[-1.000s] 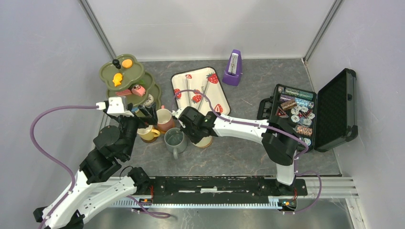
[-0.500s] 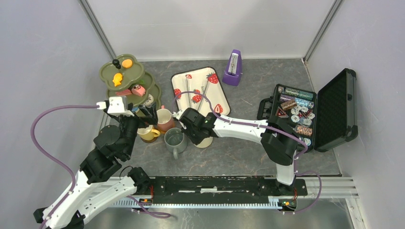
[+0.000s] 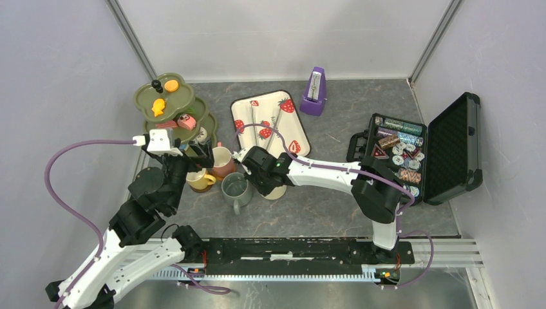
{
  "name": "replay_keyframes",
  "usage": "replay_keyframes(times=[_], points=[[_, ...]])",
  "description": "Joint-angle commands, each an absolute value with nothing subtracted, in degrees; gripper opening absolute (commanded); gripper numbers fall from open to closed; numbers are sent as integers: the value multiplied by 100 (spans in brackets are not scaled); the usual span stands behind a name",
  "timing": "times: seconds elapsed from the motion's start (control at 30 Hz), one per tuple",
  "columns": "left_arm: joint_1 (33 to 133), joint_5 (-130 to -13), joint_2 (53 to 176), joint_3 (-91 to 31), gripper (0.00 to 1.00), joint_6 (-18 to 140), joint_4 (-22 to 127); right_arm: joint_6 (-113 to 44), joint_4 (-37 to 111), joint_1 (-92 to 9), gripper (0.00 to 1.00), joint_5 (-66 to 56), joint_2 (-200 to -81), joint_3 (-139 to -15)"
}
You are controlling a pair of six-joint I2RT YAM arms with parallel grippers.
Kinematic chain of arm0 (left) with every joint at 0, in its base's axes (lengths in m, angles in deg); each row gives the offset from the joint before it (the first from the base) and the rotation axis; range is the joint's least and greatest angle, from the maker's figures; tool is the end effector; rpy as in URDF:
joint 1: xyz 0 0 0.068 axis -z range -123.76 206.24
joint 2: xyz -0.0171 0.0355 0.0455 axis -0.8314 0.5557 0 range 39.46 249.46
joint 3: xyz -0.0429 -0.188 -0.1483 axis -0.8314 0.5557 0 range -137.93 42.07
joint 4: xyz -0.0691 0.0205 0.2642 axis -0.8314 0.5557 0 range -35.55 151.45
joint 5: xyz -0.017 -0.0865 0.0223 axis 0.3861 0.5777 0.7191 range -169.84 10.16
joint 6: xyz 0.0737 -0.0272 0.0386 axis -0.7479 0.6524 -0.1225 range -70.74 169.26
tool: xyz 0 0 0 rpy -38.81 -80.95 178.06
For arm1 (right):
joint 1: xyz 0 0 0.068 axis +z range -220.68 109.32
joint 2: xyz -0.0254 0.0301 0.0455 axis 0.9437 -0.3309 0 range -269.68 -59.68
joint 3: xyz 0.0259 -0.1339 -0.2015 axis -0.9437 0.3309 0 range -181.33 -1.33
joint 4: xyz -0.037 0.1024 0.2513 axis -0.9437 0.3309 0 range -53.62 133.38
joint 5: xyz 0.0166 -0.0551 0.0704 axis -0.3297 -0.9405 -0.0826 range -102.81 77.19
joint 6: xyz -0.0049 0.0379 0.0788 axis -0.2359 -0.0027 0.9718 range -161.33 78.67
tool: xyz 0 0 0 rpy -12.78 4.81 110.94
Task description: Serve the afternoon tea
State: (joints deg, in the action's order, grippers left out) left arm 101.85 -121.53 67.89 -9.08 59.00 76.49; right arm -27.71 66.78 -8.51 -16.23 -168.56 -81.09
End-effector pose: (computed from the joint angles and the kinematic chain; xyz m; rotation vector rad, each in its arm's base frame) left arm 0.1500 -0.0795 0.3812 -0.0856 1.5628 -0.1939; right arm 0.2035 0.3756 0.1306 -1.0737 2.4338 0.3825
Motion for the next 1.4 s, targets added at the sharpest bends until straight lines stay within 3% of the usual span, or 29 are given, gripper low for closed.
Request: replay_keyframes(times=[0.0, 0.27, 0.6, 0.97, 1.37], points=[[10129, -12091, 6857, -917, 100, 5810, 7370, -2812, 6446, -858, 25, -1711, -16675, -8155], [10085, -12114, 6936, -891, 100, 5823, 7339, -2863, 6686, -854, 54, -1823, -16241, -8409], [10078, -12229, 7286, -985, 100, 5999, 7352, -3100, 6732, -852, 69, -2194, -14764, -8004], [10080, -11861, 7876, -2278, 100, 6546, 7808, -3892, 6685, -852, 98, -3432, -12939, -7589], [10080, -11648, 8281, -3390, 100, 6931, 8207, -5117, 5285, -854, 98, -4274, -9860, -6518]])
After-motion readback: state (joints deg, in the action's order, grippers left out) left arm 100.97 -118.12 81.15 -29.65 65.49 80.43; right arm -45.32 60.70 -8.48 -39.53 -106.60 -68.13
